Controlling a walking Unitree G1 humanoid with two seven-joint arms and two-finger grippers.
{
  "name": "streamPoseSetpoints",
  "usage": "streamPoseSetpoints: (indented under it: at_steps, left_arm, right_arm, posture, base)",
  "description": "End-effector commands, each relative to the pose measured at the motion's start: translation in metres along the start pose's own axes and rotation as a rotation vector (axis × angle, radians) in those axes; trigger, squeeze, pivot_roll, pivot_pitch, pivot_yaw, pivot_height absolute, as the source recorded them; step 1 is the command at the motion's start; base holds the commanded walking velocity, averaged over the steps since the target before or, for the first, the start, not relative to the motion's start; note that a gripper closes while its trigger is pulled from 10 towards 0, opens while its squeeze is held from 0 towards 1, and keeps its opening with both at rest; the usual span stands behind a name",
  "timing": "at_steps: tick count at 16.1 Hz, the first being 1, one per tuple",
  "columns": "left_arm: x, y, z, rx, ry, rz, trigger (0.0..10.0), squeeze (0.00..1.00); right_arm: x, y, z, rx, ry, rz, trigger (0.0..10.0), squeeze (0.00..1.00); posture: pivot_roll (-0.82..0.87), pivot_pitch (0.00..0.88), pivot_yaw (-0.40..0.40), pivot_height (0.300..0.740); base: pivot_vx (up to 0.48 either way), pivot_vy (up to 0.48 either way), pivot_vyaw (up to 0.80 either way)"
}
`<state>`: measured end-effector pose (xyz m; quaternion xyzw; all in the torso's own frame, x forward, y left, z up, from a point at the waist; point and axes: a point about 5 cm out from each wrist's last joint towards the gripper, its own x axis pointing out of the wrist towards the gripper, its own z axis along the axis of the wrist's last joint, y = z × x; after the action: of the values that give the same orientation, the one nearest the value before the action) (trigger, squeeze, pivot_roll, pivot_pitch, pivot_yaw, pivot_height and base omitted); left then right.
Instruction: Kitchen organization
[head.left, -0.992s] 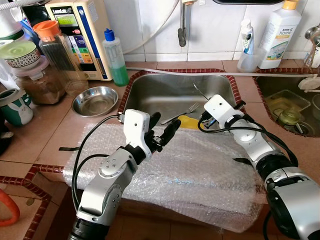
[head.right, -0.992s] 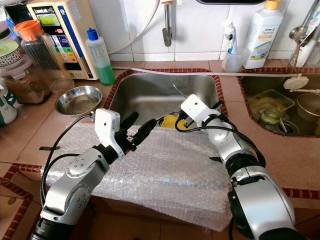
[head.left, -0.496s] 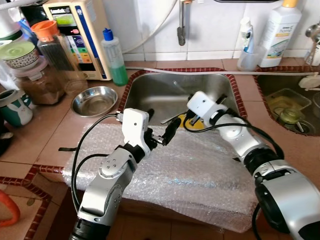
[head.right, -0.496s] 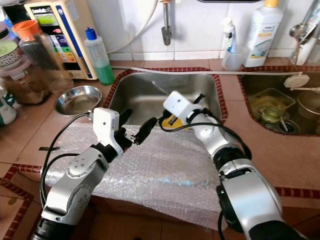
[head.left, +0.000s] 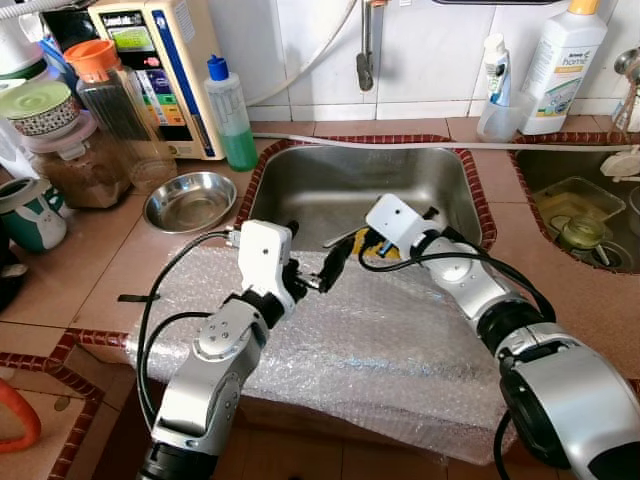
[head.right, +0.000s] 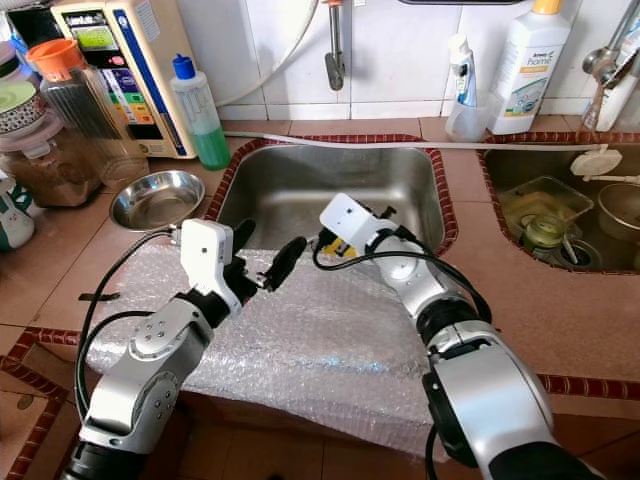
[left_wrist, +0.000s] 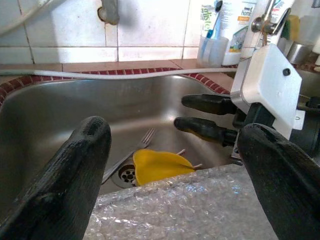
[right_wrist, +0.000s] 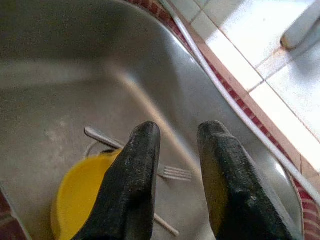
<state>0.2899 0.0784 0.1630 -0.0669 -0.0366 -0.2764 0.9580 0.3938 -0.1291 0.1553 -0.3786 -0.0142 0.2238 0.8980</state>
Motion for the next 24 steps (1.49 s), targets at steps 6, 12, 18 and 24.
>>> streamPoseSetpoints:
  at_steps: [6,12,18,24]
  left_arm:
    - [0.000,0.003,-0.001,0.010,0.010,-0.012,10.0,0.00]
    - [0.000,0.003,-0.003,0.043,0.026,-0.046,10.0,0.00]
    - [0.007,0.018,0.001,0.062,0.000,0.059,10.0,0.00]
    - [0.014,0.053,0.007,0.069,-0.007,0.285,10.0,0.00]
  right_arm:
    - [-0.007,-0.006,-0.017,0.104,0.071,-0.063,10.0,1.00]
    - [-0.006,-0.015,-0.002,0.232,-0.052,-0.114,10.0,1.00]
    - [-0.026,-0.010,0.028,0.371,-0.294,-0.136,10.0,1.00]
    - [-0.063,0.025,0.066,0.370,-0.456,0.000,10.0,1.00]
  posture:
    - [-0.17,0.107,0.156,0.740]
    - [-0.18,0.098,0.158,0.740]
    - [-0.20,0.088,0.157,0.740]
    - [-0.24,0.084,0.153,0.740]
  base:
    - [0.000,0.000,0.00]
    - [0.000,0.000,0.00]
    - [0.000,0.000,0.00]
    - [0.000,0.000,0.00]
